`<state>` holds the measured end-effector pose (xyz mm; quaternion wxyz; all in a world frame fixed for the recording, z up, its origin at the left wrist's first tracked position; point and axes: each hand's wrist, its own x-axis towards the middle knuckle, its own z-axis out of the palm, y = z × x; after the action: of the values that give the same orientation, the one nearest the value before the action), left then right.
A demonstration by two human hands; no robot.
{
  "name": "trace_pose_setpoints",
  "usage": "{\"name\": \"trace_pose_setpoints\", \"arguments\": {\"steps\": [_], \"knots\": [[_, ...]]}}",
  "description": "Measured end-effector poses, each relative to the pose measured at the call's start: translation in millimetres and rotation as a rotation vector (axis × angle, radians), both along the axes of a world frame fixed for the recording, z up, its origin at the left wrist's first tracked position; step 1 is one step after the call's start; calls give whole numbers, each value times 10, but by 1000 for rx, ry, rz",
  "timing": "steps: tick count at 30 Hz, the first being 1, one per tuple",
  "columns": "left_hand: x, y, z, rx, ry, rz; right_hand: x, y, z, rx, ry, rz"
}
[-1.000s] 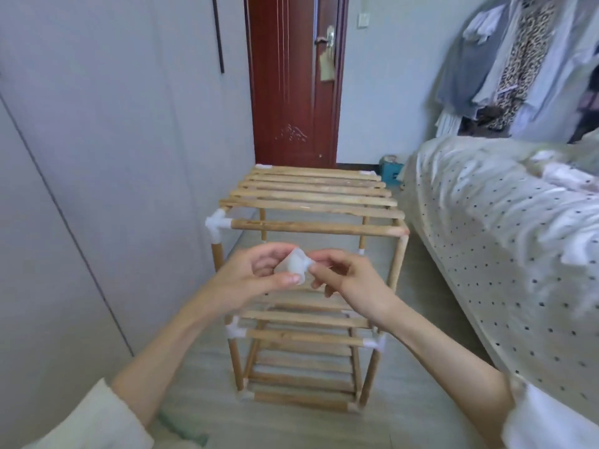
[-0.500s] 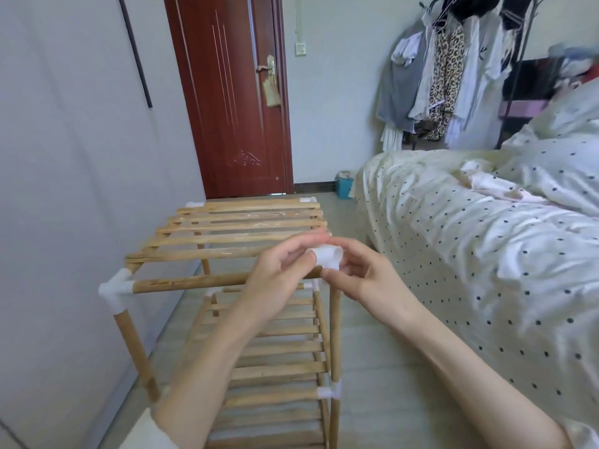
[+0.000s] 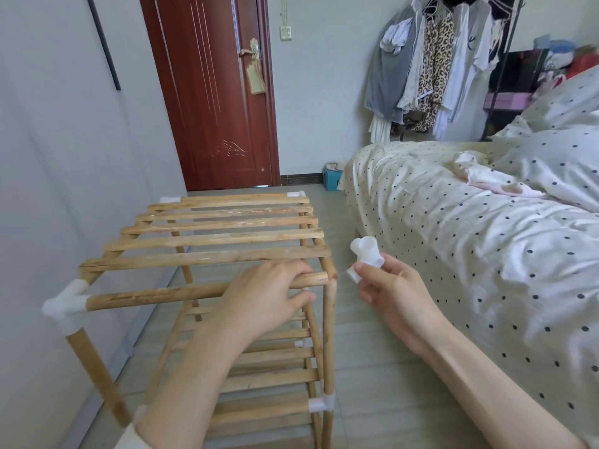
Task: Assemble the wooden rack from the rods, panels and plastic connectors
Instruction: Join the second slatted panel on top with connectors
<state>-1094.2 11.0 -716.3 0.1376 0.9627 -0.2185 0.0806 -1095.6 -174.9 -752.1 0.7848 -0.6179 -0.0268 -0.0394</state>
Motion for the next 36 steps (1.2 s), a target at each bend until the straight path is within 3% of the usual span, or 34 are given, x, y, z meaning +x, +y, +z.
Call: {"name": "trace_pose_setpoints", "arguments": {"steps": [9, 28, 36], "knots": [[-8, 21, -44, 23, -66, -9, 26, 153, -98, 166, 150, 104], [16, -24, -57, -7, -38, -64, -150, 233, -58, -107, -1, 64], [9, 7, -35, -42, -14, -71, -174, 160, -43, -329, -111, -162]]}}
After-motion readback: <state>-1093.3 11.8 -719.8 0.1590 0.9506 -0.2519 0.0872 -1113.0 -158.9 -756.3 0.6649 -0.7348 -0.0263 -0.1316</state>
